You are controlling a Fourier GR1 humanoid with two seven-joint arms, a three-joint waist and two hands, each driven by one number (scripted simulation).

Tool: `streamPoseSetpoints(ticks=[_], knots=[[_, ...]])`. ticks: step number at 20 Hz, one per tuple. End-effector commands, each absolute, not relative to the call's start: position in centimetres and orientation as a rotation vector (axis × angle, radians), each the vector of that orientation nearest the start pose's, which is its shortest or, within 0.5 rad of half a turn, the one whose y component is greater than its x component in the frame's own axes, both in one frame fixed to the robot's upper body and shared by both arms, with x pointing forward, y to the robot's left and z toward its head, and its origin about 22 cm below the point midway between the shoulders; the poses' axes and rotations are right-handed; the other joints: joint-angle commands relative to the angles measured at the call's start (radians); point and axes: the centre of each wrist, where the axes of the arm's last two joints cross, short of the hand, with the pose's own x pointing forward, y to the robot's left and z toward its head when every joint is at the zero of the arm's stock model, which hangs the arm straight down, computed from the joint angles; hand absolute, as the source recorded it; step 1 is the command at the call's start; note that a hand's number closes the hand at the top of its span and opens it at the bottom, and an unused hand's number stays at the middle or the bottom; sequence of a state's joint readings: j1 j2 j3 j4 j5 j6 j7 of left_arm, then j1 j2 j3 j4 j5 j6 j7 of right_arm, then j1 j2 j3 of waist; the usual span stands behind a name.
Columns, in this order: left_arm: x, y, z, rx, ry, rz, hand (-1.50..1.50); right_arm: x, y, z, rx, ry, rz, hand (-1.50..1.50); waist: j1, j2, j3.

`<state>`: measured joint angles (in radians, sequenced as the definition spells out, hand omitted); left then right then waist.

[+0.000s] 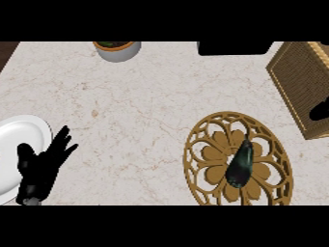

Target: Pick the eggplant from the placemat and place it in the basket

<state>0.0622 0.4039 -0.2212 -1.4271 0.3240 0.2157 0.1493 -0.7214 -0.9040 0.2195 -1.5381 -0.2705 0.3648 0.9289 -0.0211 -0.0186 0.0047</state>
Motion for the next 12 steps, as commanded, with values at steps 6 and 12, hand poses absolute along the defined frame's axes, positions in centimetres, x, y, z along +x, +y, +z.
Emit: streamPoseSetpoints(ticks=[6,12], knots=[[19.8,30.0,-4.9,0.161,-1.006,-0.010,0.00,31.4,-32.5,32.4,-0.510,-0.809,1.005,-1.50,0.011,0.014,-0.007],[19.3,29.6,-5.4,0.167,-0.999,-0.021,0.00,30.2,-32.5,30.3,-0.449,-0.817,0.999,-1.50,0.006,0.014,-0.006]])
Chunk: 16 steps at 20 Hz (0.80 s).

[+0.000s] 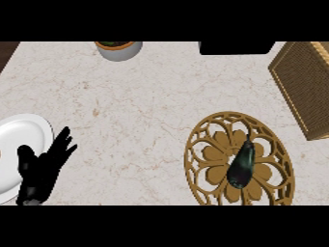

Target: Pick the eggplant from the placemat and place it in the basket

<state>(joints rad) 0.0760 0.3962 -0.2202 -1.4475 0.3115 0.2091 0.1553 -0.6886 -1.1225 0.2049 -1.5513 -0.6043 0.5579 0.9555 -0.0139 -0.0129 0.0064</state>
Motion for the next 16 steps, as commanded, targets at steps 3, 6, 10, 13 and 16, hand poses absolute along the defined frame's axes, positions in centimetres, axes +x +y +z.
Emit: streamPoseSetpoints(ticks=[3,6,10,13,16], knots=[[19.0,30.7,-5.9,0.180,-1.005,-0.005,0.00,29.7,-31.1,29.4,-0.439,-0.816,0.979,-1.50,-0.002,0.008,-0.008],[20.0,30.2,-5.1,0.152,-1.007,-0.032,0.00,30.2,-30.8,28.3,-0.440,-0.854,0.946,-1.50,0.012,0.013,-0.007],[19.3,29.5,-5.7,0.169,-1.016,-0.021,0.00,29.6,-29.9,25.7,-0.432,-0.863,0.921,-1.50,0.008,0.011,-0.007],[20.4,30.2,-5.5,0.159,-1.018,-0.043,0.00,29.8,-28.6,22.8,-0.425,-0.876,0.910,-1.50,0.013,0.015,-0.007],[21.2,29.7,-4.9,0.149,-1.014,-0.034,0.00,29.4,-27.2,21.6,-0.439,-0.844,0.947,-1.50,0.013,0.014,-0.007]])
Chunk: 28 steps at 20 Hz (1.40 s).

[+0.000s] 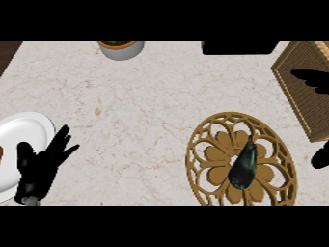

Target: Pick the eggplant from the placemat and place it in the basket

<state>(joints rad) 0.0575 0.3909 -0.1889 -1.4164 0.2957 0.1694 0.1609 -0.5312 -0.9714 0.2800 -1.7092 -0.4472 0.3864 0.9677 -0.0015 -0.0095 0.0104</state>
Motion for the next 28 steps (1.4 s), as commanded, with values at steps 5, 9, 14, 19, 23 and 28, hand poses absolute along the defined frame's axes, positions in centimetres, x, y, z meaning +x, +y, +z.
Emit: streamPoseSetpoints(ticks=[5,9,14,19,23,28], knots=[[20.6,29.5,-4.9,0.155,-1.013,-0.038,0.00,28.8,-26.1,18.1,-0.433,-0.801,0.968,-1.50,0.000,0.009,-0.011],[19.0,29.5,-6.0,0.137,-1.014,-0.017,0.00,28.3,-26.7,15.3,-0.430,-0.787,0.967,-1.50,0.001,0.010,-0.011],[20.3,29.1,-5.2,0.148,-1.022,-0.046,0.00,29.1,-26.0,13.7,-0.439,-0.808,0.938,-1.50,0.007,0.012,-0.010],[20.3,28.8,-5.6,0.157,-1.029,-0.042,0.00,28.6,-25.4,11.5,-0.454,-0.797,0.939,-1.50,0.008,0.013,-0.010],[19.2,30.1,-4.8,0.135,-1.009,-0.033,0.00,27.8,-26.6,12.0,-0.445,-0.812,0.943,-1.50,0.005,0.010,-0.010],[19.8,29.6,-5.3,0.163,-1.022,-0.031,0.00,26.9,-25.4,10.8,-0.442,-0.834,0.934,-1.50,0.000,0.009,-0.010]])
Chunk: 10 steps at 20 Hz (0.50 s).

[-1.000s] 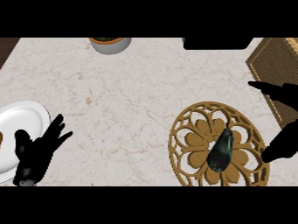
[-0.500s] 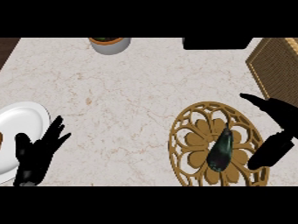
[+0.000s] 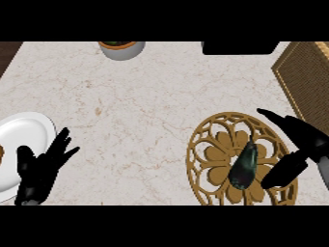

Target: Pick the eggplant from the placemat and place it in the basket

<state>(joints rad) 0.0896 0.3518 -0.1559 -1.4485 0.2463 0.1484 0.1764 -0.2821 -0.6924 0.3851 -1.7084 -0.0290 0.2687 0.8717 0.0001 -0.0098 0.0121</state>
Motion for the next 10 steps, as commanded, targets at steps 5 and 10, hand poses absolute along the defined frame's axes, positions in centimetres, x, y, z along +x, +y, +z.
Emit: streamPoseSetpoints(ticks=[5,10], knots=[[18.5,29.1,-6.4,0.155,-1.015,-0.035,0.00,28.1,-25.5,10.0,-0.452,-0.778,0.979,-1.50,0.004,0.010,-0.012],[20.5,28.5,-4.7,0.159,-1.016,-0.039,0.00,27.1,-23.4,5.3,-0.414,-0.672,1.019,-1.50,0.002,0.011,-0.012]])
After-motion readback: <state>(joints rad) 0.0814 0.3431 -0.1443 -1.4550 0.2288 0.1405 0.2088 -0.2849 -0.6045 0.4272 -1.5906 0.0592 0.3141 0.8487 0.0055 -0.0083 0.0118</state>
